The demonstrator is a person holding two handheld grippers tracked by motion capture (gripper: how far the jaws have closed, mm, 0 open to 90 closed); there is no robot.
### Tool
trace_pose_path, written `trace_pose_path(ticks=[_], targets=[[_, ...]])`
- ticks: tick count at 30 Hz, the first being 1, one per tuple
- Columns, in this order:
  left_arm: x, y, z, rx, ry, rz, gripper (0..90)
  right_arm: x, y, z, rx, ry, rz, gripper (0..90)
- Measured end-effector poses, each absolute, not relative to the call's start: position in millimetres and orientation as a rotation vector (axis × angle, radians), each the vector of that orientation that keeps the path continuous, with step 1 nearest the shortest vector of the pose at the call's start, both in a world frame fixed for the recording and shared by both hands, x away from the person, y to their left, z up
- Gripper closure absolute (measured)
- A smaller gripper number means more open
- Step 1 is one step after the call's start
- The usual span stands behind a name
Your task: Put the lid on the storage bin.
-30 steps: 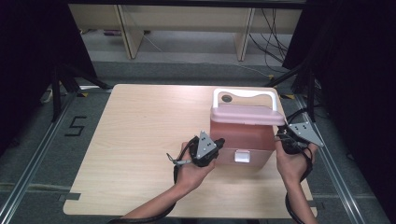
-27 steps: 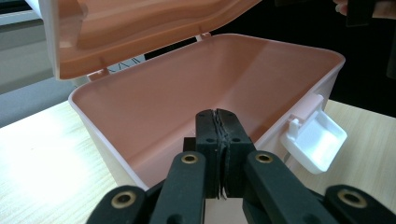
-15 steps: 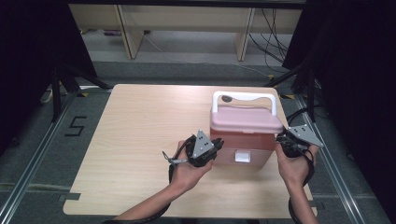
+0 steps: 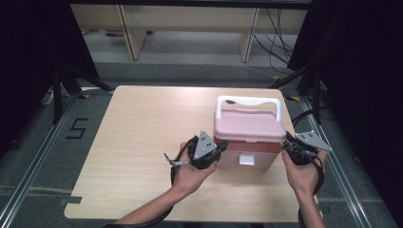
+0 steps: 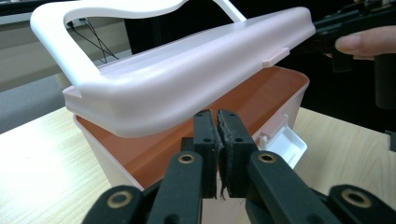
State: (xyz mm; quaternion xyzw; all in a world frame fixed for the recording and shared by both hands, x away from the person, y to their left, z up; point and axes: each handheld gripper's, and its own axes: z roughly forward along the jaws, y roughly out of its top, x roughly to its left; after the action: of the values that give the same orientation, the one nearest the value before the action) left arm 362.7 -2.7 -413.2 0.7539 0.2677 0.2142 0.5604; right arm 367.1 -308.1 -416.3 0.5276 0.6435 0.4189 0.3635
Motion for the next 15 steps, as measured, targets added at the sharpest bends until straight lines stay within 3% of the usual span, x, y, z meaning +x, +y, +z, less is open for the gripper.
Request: trace_pose_path(ticks=[15], targets=[[364.2,-1.4,-417.7,1.771,0.676,0.485,89.9,319.5,-316.7,-420.0,1.417,1.648,1.139,87.1]])
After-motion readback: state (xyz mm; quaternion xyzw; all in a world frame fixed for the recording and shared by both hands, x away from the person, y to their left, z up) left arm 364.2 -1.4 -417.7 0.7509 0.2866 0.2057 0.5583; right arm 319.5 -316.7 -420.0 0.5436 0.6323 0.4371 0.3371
